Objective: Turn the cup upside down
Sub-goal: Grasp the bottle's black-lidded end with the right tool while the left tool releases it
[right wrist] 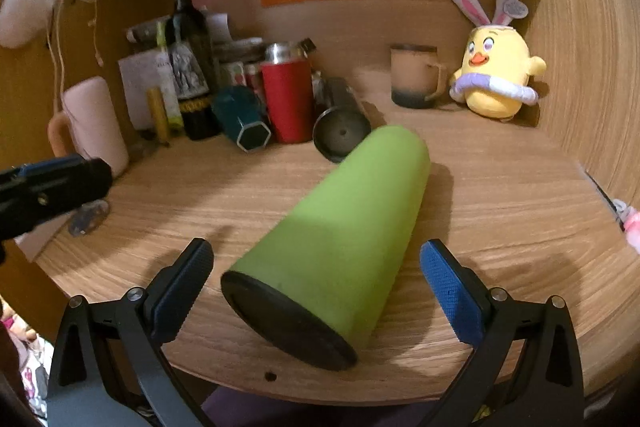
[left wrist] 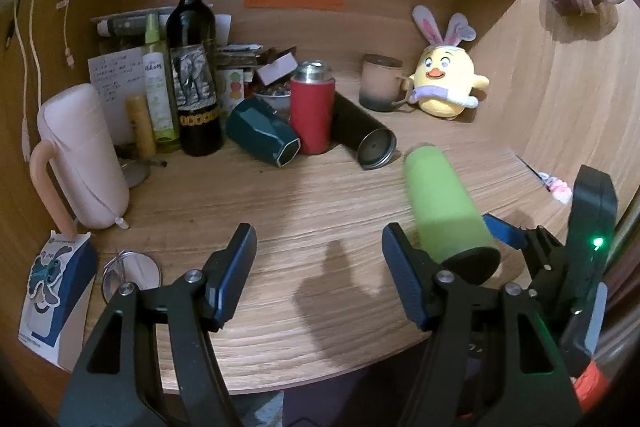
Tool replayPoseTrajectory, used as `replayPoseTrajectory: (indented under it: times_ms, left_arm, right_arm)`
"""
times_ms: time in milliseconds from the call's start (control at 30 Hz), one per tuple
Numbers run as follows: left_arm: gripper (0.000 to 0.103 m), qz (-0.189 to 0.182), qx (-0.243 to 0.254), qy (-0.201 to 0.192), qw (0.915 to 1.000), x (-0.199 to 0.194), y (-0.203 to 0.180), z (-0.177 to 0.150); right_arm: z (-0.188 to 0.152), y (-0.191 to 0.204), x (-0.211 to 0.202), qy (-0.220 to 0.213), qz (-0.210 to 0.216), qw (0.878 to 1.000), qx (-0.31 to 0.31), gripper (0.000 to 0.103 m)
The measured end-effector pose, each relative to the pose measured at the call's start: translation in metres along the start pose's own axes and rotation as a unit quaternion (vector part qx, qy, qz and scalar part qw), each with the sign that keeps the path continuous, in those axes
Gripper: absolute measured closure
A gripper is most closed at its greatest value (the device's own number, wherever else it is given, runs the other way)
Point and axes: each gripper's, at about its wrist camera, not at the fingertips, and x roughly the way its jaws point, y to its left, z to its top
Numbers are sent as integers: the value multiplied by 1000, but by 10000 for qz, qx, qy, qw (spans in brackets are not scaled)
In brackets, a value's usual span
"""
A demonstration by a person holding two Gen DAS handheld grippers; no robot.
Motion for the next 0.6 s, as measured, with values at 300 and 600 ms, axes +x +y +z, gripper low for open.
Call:
replayPoseTrajectory:
  times_ms: [300,600]
  left_arm:
    - [38,-102,-90,-17,9999,6,-3,0]
    - [38,-285,171,-140,9993,0,-29,3]
  right_arm:
    - [-9,-6,-2,-26,34,9999,-143,18]
    - [-22,-22,-27,-29,-271,9992,-306,37]
